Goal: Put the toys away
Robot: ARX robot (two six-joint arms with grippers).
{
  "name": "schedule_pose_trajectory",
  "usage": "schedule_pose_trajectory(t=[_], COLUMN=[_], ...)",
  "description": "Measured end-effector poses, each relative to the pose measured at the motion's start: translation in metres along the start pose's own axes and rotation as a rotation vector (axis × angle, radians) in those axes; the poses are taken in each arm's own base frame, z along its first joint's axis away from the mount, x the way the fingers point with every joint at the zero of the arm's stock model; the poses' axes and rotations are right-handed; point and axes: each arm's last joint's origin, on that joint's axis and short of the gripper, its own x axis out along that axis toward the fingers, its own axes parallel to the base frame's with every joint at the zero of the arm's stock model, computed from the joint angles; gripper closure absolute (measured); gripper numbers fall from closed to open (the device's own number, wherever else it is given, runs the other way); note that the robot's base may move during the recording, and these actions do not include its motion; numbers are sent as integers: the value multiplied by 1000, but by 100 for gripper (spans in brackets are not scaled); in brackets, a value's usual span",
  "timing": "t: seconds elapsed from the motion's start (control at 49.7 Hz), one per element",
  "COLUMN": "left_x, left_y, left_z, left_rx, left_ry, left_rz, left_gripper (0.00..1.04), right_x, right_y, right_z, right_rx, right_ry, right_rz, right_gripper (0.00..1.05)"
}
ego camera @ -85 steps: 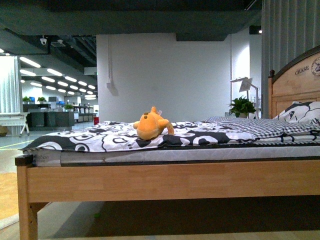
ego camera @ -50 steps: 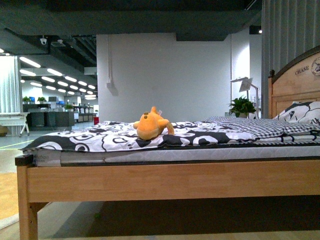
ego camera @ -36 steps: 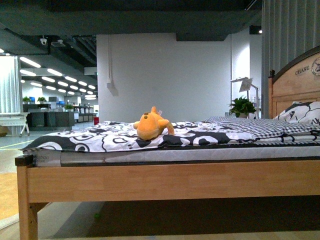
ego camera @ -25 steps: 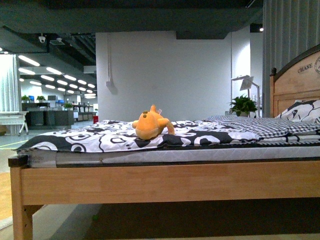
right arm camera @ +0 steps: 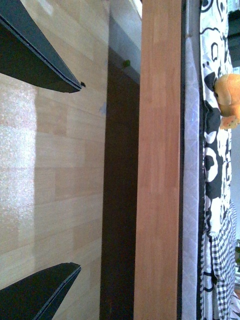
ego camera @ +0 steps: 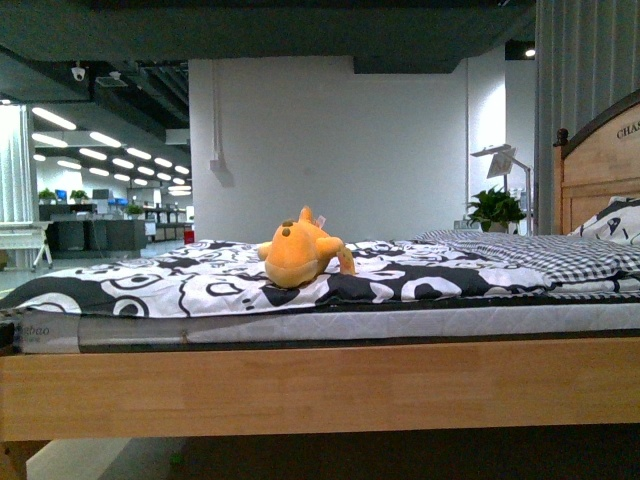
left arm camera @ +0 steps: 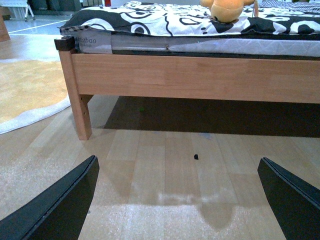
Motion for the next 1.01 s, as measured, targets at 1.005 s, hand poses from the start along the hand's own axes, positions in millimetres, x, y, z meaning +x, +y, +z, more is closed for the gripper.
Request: schedule_pose_trajectory(t=[1.005], left_x=[0], left_y=[0], left_z=[0], left_rx=[0], left_ry=[-1], left_rz=[0], left_gripper=[6], right_x=[0], right_y=[0], right_z=[0], right_rx=[0], right_ry=[0], right_rz=[3], right_gripper=[0])
